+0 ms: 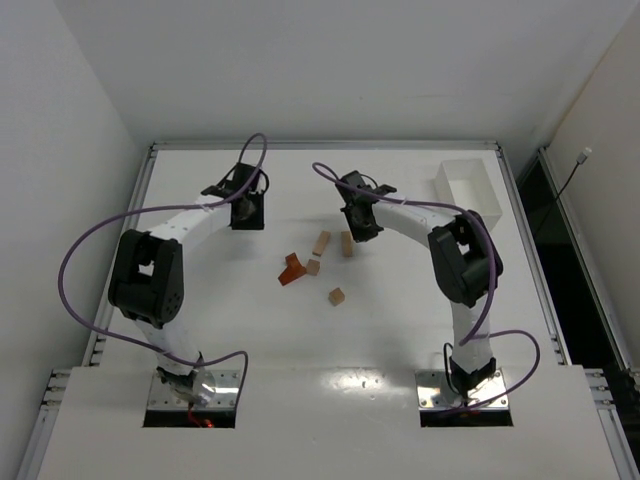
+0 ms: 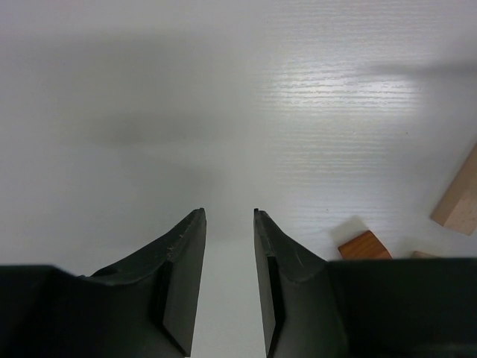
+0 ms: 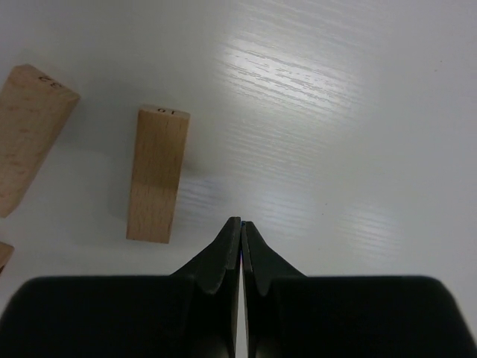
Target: Build the wood block tower
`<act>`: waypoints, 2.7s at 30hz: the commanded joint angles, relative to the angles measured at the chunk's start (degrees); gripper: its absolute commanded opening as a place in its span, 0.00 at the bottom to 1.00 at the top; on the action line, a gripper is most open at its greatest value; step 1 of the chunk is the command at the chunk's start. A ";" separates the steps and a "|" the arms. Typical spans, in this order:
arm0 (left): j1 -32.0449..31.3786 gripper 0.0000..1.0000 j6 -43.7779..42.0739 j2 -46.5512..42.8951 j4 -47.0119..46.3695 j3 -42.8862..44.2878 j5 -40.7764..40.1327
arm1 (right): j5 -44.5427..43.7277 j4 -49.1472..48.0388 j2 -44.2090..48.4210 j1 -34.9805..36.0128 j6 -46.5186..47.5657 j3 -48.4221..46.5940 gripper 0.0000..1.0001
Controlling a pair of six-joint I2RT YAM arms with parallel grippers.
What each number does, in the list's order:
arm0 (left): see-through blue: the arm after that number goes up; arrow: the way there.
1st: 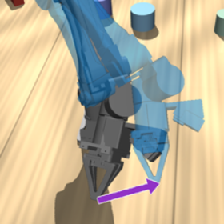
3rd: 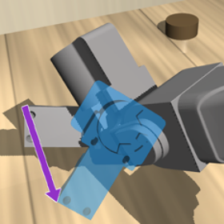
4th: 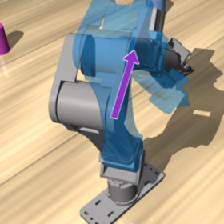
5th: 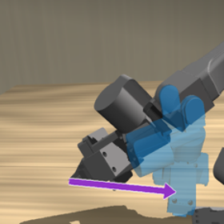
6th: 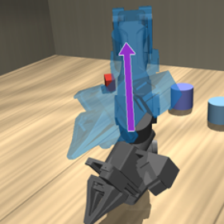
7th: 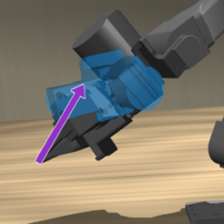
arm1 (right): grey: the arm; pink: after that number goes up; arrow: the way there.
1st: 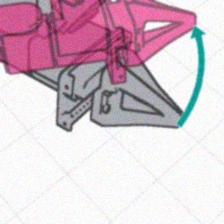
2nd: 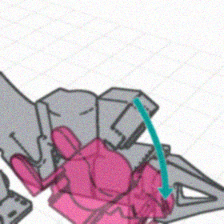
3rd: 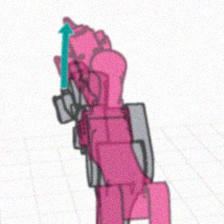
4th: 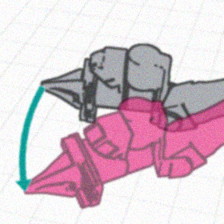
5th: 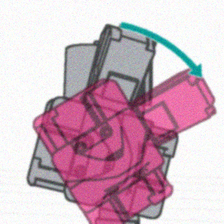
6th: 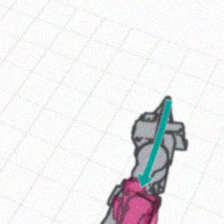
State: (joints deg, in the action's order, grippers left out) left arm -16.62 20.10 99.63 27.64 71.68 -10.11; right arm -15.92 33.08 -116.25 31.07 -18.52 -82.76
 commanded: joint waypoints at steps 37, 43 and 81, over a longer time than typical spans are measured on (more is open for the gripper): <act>4.32 0.32 0.56 0.91 -0.48 1.62 3.96 | -0.25 -1.26 -10.49 2.24 -1.95 -11.28 0.17; 4.32 0.32 0.56 2.05 -0.48 2.15 3.96 | 1.33 -0.74 -9.88 3.30 -1.95 -11.28 0.17; 4.84 0.37 -5.86 -0.49 0.05 -0.57 19.15 | 8.17 -0.74 6.35 1.36 5.07 -2.95 0.45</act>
State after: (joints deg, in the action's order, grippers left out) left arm -12.49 17.32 102.19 27.75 72.07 1.67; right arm -10.98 32.97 -118.04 33.21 -17.63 -88.03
